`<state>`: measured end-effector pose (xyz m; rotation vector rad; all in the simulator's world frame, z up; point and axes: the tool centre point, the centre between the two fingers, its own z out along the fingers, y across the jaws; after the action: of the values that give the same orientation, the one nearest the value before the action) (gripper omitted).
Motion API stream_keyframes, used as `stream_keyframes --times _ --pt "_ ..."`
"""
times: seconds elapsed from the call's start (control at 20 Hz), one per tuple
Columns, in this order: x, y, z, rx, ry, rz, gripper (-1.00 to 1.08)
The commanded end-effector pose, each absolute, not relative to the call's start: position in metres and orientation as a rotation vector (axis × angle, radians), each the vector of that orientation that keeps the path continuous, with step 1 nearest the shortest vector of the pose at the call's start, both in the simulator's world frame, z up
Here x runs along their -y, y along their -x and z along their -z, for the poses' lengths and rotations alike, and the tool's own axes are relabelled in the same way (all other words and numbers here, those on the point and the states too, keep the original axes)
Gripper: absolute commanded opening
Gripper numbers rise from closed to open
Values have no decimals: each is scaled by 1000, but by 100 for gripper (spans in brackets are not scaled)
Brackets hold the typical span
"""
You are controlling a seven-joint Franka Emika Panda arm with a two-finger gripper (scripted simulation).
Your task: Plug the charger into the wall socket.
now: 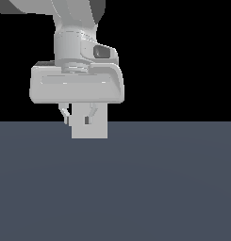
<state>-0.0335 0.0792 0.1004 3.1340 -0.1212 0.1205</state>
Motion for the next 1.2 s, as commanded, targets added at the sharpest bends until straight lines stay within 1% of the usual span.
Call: stream_keyframes --times 0.0,0.6,0.85,1.15 --pt "-82 32 -102 121 -3134 -119 -100" --pt "-78 30 -100 123 -3134 -119 -100" --pt "-77 18 -100 123 -3134 -119 -100" --pt "-75 -4 -100 123 -3134 -119 -100"
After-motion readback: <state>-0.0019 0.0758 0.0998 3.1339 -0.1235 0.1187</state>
